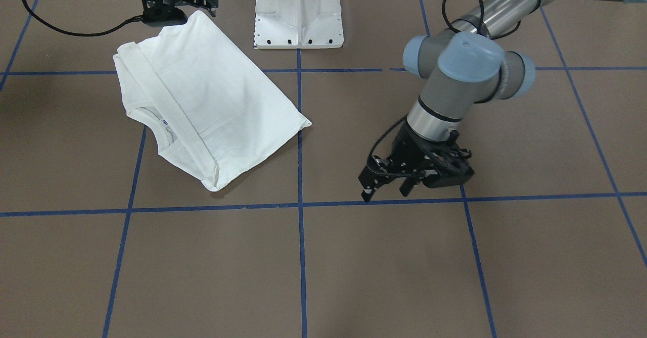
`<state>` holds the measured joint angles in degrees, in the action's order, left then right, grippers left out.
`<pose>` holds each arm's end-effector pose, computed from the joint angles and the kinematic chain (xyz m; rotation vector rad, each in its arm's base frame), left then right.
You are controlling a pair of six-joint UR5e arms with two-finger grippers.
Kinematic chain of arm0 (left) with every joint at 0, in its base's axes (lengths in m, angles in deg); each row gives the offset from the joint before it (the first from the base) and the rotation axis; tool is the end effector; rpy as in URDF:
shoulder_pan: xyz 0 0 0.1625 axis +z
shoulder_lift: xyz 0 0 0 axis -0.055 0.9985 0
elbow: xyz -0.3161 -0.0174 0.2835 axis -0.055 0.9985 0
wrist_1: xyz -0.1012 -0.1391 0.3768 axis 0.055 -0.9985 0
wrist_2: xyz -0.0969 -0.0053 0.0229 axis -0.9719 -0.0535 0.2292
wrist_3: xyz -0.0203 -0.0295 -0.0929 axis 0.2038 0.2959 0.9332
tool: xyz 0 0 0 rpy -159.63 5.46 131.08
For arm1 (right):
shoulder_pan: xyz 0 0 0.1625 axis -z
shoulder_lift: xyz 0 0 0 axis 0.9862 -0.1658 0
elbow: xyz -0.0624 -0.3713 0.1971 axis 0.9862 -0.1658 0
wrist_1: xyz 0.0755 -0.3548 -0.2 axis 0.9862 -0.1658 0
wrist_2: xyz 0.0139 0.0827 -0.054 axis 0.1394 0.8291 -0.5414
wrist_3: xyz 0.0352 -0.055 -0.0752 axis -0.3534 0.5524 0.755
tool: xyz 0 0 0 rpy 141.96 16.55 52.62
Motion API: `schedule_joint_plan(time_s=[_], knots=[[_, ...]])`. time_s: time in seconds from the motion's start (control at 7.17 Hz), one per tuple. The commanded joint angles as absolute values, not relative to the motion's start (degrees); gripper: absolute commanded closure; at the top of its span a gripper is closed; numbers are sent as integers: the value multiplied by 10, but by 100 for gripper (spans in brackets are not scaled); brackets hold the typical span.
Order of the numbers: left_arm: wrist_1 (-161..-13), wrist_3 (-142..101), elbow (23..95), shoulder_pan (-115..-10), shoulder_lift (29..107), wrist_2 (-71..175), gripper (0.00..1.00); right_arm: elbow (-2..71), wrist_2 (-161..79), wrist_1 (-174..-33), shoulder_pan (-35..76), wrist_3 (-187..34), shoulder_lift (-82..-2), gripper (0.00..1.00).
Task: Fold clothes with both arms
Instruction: 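Move the left gripper to the shirt corner nearest it and grasp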
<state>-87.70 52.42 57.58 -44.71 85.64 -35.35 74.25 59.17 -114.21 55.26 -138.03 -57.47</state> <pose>0.4563 -0.5397 0.2143 0.1457 1.1462 -0.4200 -0.3552 -0.2544 0.2747 -0.2412 -0.9696 -0.0409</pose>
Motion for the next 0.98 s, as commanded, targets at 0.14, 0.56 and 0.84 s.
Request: schedule_joint_plan(time_s=[0.14,0.56,0.84], knots=[[-868,660,589,-312,865,-306,1,749,593,-1142,430,-1380,-521,0],[-868,695,575,-256,863,-286,2,751,592,-1142,414,-1380,-519,0],[-873,701,544,-253,881,-286,7,751,592,-1142,414,-1380,-519,0]])
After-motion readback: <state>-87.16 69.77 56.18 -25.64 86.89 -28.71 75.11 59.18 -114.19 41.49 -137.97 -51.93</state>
